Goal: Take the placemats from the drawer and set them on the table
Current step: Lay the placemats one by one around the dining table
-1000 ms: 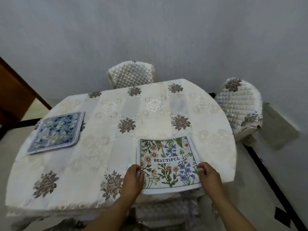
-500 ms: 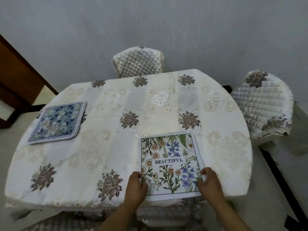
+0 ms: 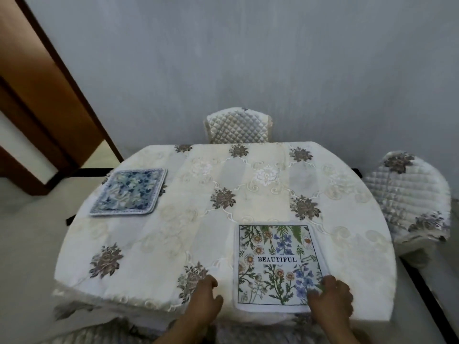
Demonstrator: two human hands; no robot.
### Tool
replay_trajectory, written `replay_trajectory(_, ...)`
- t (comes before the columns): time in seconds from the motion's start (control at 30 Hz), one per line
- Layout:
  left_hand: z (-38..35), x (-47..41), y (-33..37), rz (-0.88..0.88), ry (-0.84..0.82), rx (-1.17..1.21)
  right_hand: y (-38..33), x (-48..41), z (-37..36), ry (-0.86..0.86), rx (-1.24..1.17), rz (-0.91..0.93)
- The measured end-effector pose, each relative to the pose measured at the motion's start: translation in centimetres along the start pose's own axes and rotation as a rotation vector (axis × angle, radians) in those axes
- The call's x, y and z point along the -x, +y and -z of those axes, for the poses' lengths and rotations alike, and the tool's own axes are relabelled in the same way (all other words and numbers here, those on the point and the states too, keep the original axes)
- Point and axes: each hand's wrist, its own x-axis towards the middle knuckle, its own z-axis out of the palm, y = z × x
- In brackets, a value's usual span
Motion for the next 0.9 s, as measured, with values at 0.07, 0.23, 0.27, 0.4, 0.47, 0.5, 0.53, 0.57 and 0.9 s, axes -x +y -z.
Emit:
replay_trajectory(0.07, 3.3, 1.7, -2.0, -0.018, 0.029, 0.021, -2.0, 2.2, 0.5, 0.103, -0.021, -0.028)
replay_trajectory(0.23, 13.2, 6.6, -9.8, -0.064, 0.079, -0.056, -9.8, 9.7, 1.3, 0.020, 0.212, 0.272)
replay_trajectory(0.27, 15.0, 7.7, -11.7, -0.070, 0.092, -0.097, -11.9, 11.7, 1.0, -0.018, 0.269, 0.348)
replay_trajectory(0.4, 22.3, 11.9, -18.9, -0.075, 0.097, -0.293, -20.6, 21.0, -1.8, -0.107, 0.395, 0.557)
replay_trajectory(0.47, 25.8, 13.9, -22.1, -0.073, 0.125, -0.385, -24.9, 26.1, -3.7, -0.104, 0.415, 0.653)
replay_trajectory(0.5, 27.4, 14.8, -23.5, -0.059, 0.144, -0.420, -27.0, 28.4, -4.7, -0.097, 0.411, 0.701)
replay_trajectory(0.53, 29.0, 15.7, -24.8, -0.046, 0.165, -0.453, -28.9, 30.6, -5.7, -0.096, 0.410, 0.742)
replay_trajectory(0.57, 30.3, 16.3, -25.7, -0.041, 0.186, -0.491, -30.4, 32.3, -6.6, -0.101, 0.415, 0.770)
replay_trajectory(0.9, 39.5, 15.7, -34.1, -0.054, 0.244, -0.557, -42.8, 41.6, -15.7, -0.162, 0.511, 0.950)
